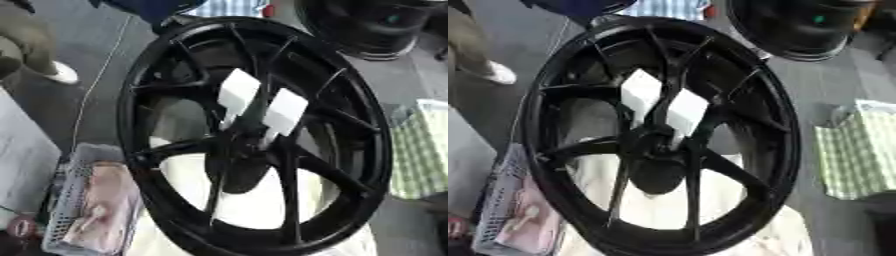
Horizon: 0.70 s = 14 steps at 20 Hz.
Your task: Pull the pin out of the wheel hub.
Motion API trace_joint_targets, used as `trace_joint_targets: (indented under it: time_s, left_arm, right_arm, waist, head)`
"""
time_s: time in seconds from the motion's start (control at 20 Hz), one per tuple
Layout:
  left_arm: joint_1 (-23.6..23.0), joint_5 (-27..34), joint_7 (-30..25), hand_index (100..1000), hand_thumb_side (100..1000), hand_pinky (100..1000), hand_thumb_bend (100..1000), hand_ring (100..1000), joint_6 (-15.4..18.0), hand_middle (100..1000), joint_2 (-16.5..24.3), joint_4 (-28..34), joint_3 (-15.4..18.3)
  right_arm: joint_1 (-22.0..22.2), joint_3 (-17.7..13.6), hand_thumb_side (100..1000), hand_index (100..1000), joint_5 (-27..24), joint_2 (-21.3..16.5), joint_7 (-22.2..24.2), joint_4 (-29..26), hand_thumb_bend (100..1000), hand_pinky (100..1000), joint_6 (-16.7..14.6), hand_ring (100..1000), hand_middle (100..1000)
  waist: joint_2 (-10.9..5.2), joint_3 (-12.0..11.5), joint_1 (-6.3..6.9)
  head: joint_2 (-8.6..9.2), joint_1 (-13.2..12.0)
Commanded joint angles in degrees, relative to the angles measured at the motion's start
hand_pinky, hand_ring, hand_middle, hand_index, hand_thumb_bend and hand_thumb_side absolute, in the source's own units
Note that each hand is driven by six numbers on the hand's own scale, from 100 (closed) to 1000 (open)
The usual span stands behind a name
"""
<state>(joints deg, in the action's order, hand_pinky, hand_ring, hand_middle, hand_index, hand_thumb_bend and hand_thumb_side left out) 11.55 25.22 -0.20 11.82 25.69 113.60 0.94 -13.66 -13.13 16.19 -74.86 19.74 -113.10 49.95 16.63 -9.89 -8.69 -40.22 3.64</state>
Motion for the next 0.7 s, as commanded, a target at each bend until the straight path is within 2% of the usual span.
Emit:
trace_joint_targets:
  time_s: [0.05, 0.25, 0.45, 0.7]
  left_arm:
    - [0.2, 0.0, 0.0, 820, 644, 823, 100, 674, -0.1, 622, 0.4, 1.0, 0.4]
    - [0.3, 0.1, 0.0, 820, 644, 823, 100, 675, -0.2, 623, 0.4, 1.0, 0.3]
    - [0.5, 0.3, -0.2, 821, 645, 823, 100, 675, -0.3, 623, 0.3, 1.0, 0.1]
    - [1.0, 0.8, -0.6, 821, 645, 824, 100, 676, -0.6, 624, 0.3, 1.0, -0.2]
  right_arm:
    - [-0.8, -1.2, 108, 812, 0.8, -1.5, 2.4, 0.2, 100, 861, 2.0, 798, 722]
    - [-1.0, -0.3, 100, 813, 0.5, -1.7, 3.1, -1.0, 100, 866, 2.0, 806, 736]
    - [-2.6, 2.3, 100, 816, -0.4, -2.7, 4.7, -1.5, 100, 874, 1.8, 826, 765]
    - [-6.6, 6.5, 100, 817, -1.5, -4.0, 7.3, -1.5, 100, 877, -1.1, 845, 793]
  waist:
    - [-0.95, 0.0, 0.40]
    - [-0.92, -0.2, 0.34]
    - [-1.09, -0.8, 0.21]
    - [-1.62, -1.9, -0.05]
  head:
    - [-0.05, 0.0]
    - [-0.06, 0.2]
    - [-0.09, 0.9]
    - [-0.25, 2.6]
